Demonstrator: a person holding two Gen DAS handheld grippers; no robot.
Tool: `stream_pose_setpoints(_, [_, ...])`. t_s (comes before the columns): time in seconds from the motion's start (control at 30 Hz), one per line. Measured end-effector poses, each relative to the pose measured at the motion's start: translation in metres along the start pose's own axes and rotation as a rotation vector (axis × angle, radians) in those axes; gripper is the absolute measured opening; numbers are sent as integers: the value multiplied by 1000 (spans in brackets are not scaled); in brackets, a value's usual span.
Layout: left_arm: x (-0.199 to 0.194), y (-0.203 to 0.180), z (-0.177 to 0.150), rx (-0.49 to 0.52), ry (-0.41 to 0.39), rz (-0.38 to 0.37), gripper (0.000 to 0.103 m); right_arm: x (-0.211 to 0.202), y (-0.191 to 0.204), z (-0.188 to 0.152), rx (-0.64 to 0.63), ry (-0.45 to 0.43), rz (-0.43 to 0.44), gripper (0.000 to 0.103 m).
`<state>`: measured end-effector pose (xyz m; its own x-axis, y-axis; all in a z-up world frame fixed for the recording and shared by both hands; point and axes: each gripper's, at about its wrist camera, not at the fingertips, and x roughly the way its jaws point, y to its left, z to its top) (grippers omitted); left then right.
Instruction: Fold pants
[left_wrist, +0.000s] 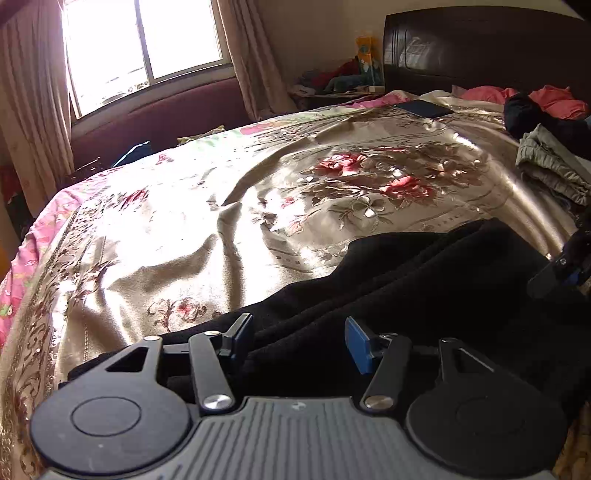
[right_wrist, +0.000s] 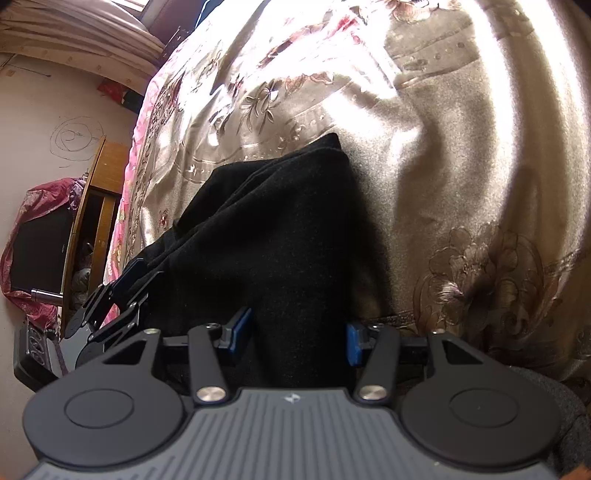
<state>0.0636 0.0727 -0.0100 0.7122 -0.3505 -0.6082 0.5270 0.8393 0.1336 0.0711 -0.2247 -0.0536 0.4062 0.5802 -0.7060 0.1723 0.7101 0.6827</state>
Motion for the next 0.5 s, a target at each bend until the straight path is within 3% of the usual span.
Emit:
stream_pose_setpoints(0.1, [-10,-5,-10,43,2,-64,69,1,4,-3,14,-11,-6,29])
stream_pose_setpoints(0.2, [2,-16,-25,196,56,52,70,-14,21,-4,29,-41,32,22])
stream_pose_setpoints(0.3, [5,0,-29,115,57,23,70,-29,53,-5,-23,-67,53,22])
stream_pose_setpoints(0.43, [2,16,-29,83,14,90,70,-35,98,-7,-68,-75,81,22])
stream_pose_setpoints(0.5, [7,26,-30,41,10,74,70,-26,128,-10,-110,-66,85,22])
